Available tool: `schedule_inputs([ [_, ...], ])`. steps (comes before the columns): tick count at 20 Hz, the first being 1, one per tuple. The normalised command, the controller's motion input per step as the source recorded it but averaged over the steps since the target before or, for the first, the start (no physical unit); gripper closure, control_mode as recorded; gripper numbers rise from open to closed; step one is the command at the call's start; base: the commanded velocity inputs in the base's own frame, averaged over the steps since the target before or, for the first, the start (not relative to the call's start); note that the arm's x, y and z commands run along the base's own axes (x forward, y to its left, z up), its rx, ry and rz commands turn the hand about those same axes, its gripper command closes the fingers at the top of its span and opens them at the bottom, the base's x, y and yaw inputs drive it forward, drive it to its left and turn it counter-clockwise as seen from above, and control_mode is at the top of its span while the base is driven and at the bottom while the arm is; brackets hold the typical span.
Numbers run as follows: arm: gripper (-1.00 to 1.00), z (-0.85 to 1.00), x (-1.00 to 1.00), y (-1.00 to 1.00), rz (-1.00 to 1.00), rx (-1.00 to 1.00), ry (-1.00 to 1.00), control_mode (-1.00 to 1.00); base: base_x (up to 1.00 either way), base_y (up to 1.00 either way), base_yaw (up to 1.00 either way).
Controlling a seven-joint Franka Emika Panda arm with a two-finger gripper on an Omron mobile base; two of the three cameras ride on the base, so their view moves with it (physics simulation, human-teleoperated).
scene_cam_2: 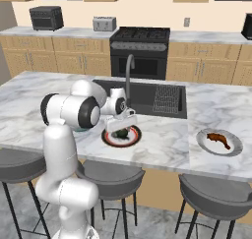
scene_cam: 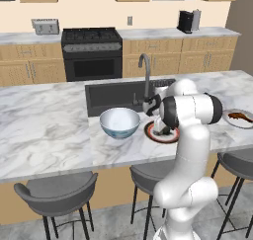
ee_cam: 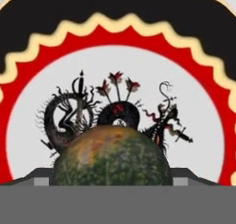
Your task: Pick the chicken drumstick and squash from their plates and place them in the bowl. Then put the bowl in the fridge.
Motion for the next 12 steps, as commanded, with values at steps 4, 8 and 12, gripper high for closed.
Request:
schedule_inputs([
  [4, 1.0, 0.31, -0.16, -0.01, 0.01, 0.19, 0.0, -1.0, 0.0, 0.0, 0.0],
  [8, 1.0, 0.56, -0.35, 0.05, 0.0, 0.19, 0.0, -1.0, 0.0, 0.0, 0.0],
  [12, 1.0, 0.55, -0.32, 0.33, -0.04, 0.1, -0.07, -1.0, 0.0, 0.0, 0.0],
])
